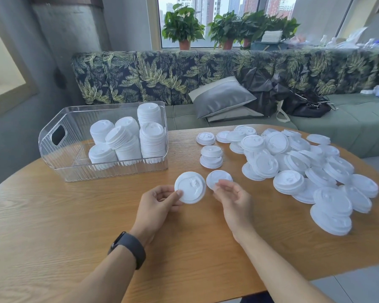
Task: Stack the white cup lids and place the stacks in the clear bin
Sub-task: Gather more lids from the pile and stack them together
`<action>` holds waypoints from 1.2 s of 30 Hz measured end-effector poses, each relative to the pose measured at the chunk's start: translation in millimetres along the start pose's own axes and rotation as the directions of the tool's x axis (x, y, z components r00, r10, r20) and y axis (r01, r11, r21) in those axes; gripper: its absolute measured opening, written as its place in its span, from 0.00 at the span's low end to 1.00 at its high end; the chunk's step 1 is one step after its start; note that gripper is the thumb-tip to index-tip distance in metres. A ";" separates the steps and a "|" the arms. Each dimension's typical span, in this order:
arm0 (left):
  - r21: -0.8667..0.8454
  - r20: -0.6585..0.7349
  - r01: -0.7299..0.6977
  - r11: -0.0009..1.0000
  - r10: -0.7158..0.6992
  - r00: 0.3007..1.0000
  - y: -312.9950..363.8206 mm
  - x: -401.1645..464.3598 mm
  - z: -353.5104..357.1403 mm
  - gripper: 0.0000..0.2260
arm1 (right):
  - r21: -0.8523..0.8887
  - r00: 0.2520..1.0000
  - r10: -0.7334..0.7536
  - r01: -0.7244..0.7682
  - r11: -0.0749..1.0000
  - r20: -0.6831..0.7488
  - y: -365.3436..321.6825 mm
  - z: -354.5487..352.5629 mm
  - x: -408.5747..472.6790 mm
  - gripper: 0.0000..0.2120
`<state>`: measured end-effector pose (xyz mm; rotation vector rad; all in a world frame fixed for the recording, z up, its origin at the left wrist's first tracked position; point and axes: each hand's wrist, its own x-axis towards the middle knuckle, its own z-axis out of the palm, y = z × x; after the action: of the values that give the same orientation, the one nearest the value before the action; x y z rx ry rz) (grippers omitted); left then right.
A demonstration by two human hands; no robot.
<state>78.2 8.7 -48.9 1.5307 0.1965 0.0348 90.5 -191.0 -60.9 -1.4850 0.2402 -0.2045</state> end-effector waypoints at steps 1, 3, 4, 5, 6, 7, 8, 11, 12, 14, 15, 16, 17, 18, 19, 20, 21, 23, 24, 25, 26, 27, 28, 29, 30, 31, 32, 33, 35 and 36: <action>-0.018 -0.014 0.004 1.000 -0.004 1.000 0.1 2.7 0.0 0.09 | -0.110 0.995 -0.069 0.061 0.992 -0.068 1.1 0.6 2.7 0.07; -0.057 -0.033 0.012 0.998 -0.014 0.999 -0.4 8.6 0.2 0.09 | -0.306 0.972 -0.195 0.147 0.941 -0.132 3.1 -0.9 10.6 0.08; -0.071 -0.039 0.016 0.997 -0.019 0.999 -1.1 11.9 0.3 0.09 | -0.391 0.965 -0.227 0.161 0.906 -0.130 3.5 -2.3 15.5 0.11; -0.077 -0.041 0.019 0.997 -0.022 0.999 -1.6 14.9 0.4 0.10 | -0.480 0.966 -0.231 0.149 0.865 -0.117 3.3 -3.8 20.7 0.16; -0.079 -0.043 0.018 0.997 -0.022 0.999 -2.2 17.9 0.8 0.10 | -0.578 0.969 -0.224 0.123 0.806 -0.105 3.0 -5.3 26.1 0.23; -0.079 -0.044 0.016 0.997 -0.019 0.999 -2.5 20.8 1.3 0.10 | -0.673 0.972 -0.213 0.092 0.734 -0.099 2.9 -6.0 30.9 0.29; -0.078 -0.046 0.012 0.997 -0.015 0.999 -2.7 23.4 2.2 0.10 | -0.744 0.975 -0.201 0.061 0.665 -0.100 2.7 -5.8 34.5 0.35; -0.067 -0.052 0.000 0.998 -0.003 0.999 -1.8 28.7 5.8 0.10 | -0.845 0.978 -0.185 0.015 0.534 -0.100 5.6 -0.7 41.0 0.43; -0.062 -0.051 -0.002 0.998 -0.001 0.999 -1.6 29.8 6.7 0.10 | -0.860 0.978 -0.183 0.008 0.510 -0.099 8.2 1.0 42.7 0.44; -0.058 -0.049 -0.006 0.998 0.003 0.999 -1.8 31.1 6.7 0.09 | -0.880 0.978 -0.189 0.015 0.475 -0.085 12.4 2.7 46.0 0.41; -0.057 -0.049 -0.008 0.998 0.005 0.999 -1.7 31.1 6.5 0.09 | -0.884 0.979 -0.190 0.023 0.466 -0.075 12.9 2.7 46.7 0.39; -0.055 -0.049 -0.011 0.998 0.008 0.999 -1.8 31.0 6.2 0.09 | -0.881 0.979 -0.195 0.034 0.472 -0.067 13.3 2.2 47.0 0.38; -0.054 -0.050 -0.015 0.998 0.012 0.999 -1.9 30.7 6.1 0.09 | -0.867 0.978 -0.202 0.050 0.496 -0.058 12.4 1.6 46.2 0.38; -0.052 -0.052 -0.018 0.999 0.015 0.999 -2.2 30.2 6.1 0.09 | -0.839 0.976 -0.212 0.077 0.539 -0.047 11.5 0.8 45.0 0.37; -0.051 -0.054 -0.020 0.998 0.017 0.998 -2.6 29.7 5.9 0.09 | -0.790 0.973 -0.228 0.117 0.602 -0.029 9.6 0.2 42.8 0.37; -0.052 -0.055 -0.021 0.998 0.018 0.998 -3.0 29.2 5.7 0.09 | -0.718 0.971 -0.239 0.163 0.677 -0.004 8.2 -0.7 39.8 0.36; -0.052 -0.055 -0.020 0.998 0.017 0.998 -3.6 28.7 5.3 0.09 | -0.625 0.969 -0.244 0.207 0.753 0.027 6.5 -1.4 36.1 0.35; -0.057 -0.060 -0.016 0.998 0.012 0.998 -4.8 27.6 4.6 0.09 | -0.444 0.964 -0.254 0.264 0.856 0.083 3.7 -3.4 28.6 0.35; -0.062 -0.063 -0.016 0.998 0.012 0.998 -5.1 26.3 4.5 0.09 | -0.378 0.963 -0.251 0.271 0.885 0.100 2.4 -4.7 25.6 0.36; -0.067 -0.067 -0.019 0.998 0.014 0.998 -4.9 24.6 4.5 0.09 | -0.317 0.963 -0.245 0.269 0.910 0.114 1.4 -5.6 23.3 0.36; -0.074 -0.070 -0.022 0.997 0.017 0.997 -4.8 22.5 4.5 0.09 | -0.259 0.965 -0.232 0.257 0.931 0.123 1.3 -6.2 21.5 0.37; -0.080 -0.071 -0.026 0.996 0.020 0.997 -4.4 20.0 4.5 0.08 | -0.202 0.968 -0.211 0.235 0.951 0.132 1.0 -6.5 19.7 0.37; -0.086 -0.071 -0.029 0.996 0.023 0.997 -4.0 17.6 4.4 0.08 | -0.157 0.974 -0.180 0.201 0.967 0.139 0.9 -6.5 17.9 0.38; -0.089 -0.068 -0.029 0.996 0.023 0.997 -3.6 15.0 4.2 0.07 | -0.123 0.978 -0.147 0.165 0.979 0.146 0.5 -6.4 15.9 0.39; -0.090 -0.066 -0.027 0.996 0.021 0.998 -3.5 12.7 4.0 0.07 | -0.103 0.981 -0.118 0.135 0.986 0.152 -0.2 -6.4 13.6 0.39; -0.092 -0.063 -0.025 0.995 0.019 0.998 -3.4 10.3 3.6 0.07 | -0.089 0.983 -0.093 0.107 0.990 0.157 -0.8 -6.3 11.9 0.39; -0.095 -0.060 -0.024 0.995 0.018 0.998 -3.6 8.2 3.2 0.07 | -0.079 0.984 -0.069 0.082 0.993 0.162 -0.9 -6.9 10.6 0.39; -0.099 -0.058 -0.023 0.995 0.017 0.998 -3.6 5.8 3.1 0.06 | -0.074 0.984 -0.046 0.059 0.995 0.170 -0.9 -7.5 9.7 0.39; -0.103 -0.054 -0.021 0.994 0.016 0.998 -3.6 1.2 3.2 0.06 | -0.072 0.980 0.004 0.011 0.997 0.198 -1.3 -8.8 8.1 0.39; -0.102 -0.052 -0.021 0.995 0.016 0.999 -3.7 -0.7 3.5 0.06 | -0.070 0.977 0.035 -0.020 0.997 0.209 -1.2 -9.0 7.7 0.39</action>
<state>77.7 5.0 -52.4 1.4301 0.2177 0.0976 95.4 -201.9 -60.6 -1.5565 0.0974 -0.0161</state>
